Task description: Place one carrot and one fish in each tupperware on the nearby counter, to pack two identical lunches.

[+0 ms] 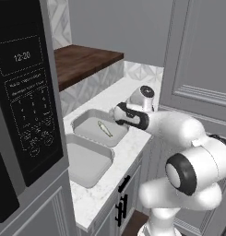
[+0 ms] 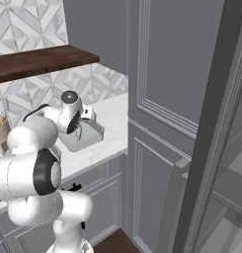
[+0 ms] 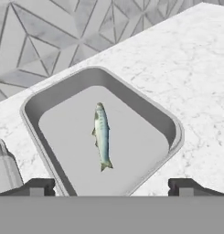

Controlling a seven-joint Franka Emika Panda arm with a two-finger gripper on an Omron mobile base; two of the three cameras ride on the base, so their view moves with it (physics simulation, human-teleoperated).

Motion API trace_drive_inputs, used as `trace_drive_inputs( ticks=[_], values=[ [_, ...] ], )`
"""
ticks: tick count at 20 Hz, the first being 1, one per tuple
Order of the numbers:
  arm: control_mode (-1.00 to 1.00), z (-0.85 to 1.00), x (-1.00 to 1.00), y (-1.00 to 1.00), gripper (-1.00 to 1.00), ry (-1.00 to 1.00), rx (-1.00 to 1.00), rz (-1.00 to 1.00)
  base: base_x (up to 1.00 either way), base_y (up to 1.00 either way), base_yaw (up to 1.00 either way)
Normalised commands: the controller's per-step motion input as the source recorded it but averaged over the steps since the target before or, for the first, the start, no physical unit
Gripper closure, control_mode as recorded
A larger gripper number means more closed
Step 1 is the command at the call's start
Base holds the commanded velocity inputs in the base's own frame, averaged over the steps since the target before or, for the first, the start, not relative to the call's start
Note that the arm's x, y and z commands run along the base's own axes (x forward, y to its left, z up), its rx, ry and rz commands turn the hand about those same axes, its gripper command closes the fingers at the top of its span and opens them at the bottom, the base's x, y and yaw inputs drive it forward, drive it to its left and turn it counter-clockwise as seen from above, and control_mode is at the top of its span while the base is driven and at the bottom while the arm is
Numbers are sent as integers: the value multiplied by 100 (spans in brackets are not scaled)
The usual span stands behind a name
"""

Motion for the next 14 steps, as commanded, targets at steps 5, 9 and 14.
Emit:
trace_drive_inputs(
  ticks=[5,9,14],
  values=[
    [-100,86,-100,-55,-100,-1,1,-12,0,0,0],
    [-100,69,-100,-54,-100,0,0,-8,0,0,0],
    [-100,63,-100,-54,-100,0,0,-14,0,0,0]
  ],
)
